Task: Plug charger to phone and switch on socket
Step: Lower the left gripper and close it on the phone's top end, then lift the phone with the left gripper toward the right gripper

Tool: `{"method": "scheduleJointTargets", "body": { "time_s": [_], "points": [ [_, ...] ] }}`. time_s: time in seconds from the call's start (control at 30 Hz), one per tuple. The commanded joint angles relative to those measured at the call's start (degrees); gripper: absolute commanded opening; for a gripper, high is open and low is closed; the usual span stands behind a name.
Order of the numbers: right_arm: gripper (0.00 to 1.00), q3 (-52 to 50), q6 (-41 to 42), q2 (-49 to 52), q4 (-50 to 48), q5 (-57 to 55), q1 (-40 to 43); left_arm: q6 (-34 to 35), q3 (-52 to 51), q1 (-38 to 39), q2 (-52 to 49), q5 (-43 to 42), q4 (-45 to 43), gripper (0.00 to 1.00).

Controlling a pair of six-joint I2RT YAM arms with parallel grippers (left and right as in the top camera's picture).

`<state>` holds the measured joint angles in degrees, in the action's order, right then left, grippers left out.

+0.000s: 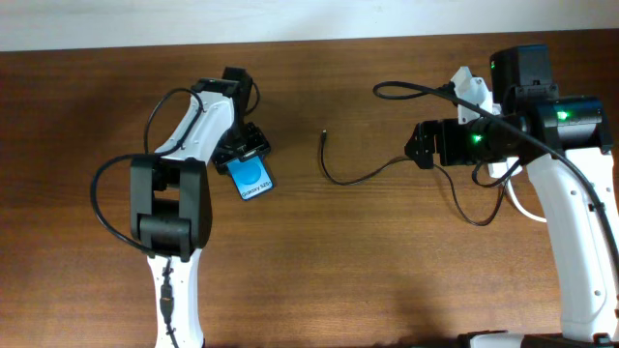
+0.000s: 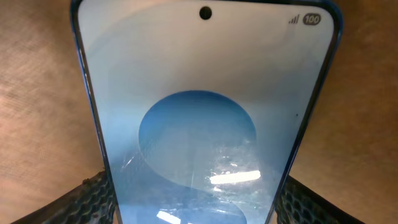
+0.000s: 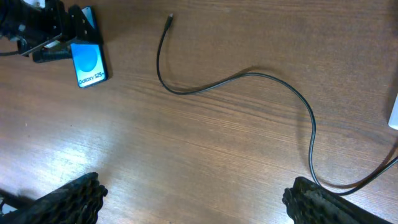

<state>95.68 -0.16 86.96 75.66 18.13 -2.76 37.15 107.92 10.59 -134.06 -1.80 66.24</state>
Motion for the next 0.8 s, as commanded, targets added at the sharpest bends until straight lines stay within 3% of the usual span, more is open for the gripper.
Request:
{"method": "scheduleJointTargets", "body": {
  "time_s": [0.0, 0.1, 0.2, 0.23, 0.3, 0.33, 0.57, 0.77],
  "points": [
    [0.98, 0.96, 0.04, 0.44, -0.04, 0.76, 0.17, 0.20, 6.97, -1.57, -0.61, -0.55, 5.14, 0.67],
    [0.98, 0.96, 0.04, 0.44, -0.02, 0.76, 0.17, 0.11, 14.45, -1.77, -0.61, -0.57, 10.27, 0.64],
    [0.98, 0.96, 0.07, 0.44, -0.04, 0.79, 0.17, 0.13, 19.26, -1.77, -0.61, -0.85, 13.60, 0.54],
    [0.98, 0.96, 0.09, 0.44, -0.15, 0.81, 0.17, 0.13, 20.68, -1.77, -0.61, -1.75, 14.51, 0.38],
    [0.98, 0.96, 0.57, 0.44, -0.55, 1.49, 0.17, 0.13, 21.79, -1.77, -0.61, -3.85, 14.86, 0.17],
    [0.98, 0.96, 0.70, 0.44, -0.87, 2.36, 0.17, 0.13, 22.12, -1.77, -0.61, -5.51, 14.88, 0.00],
    [1.00, 0.96, 9.99, 2.14, -6.19, 3.96, 0.15, 0.13, 29.42, -1.88, -0.57, -9.22, 18.56, 0.00],
    [0.85, 0.96, 18.73, 8.70, -13.44, 4.20, -4.74, 0.15, 37.44, -4.57, -0.57, -17.73, 20.48, 0.00]
  ]
}}
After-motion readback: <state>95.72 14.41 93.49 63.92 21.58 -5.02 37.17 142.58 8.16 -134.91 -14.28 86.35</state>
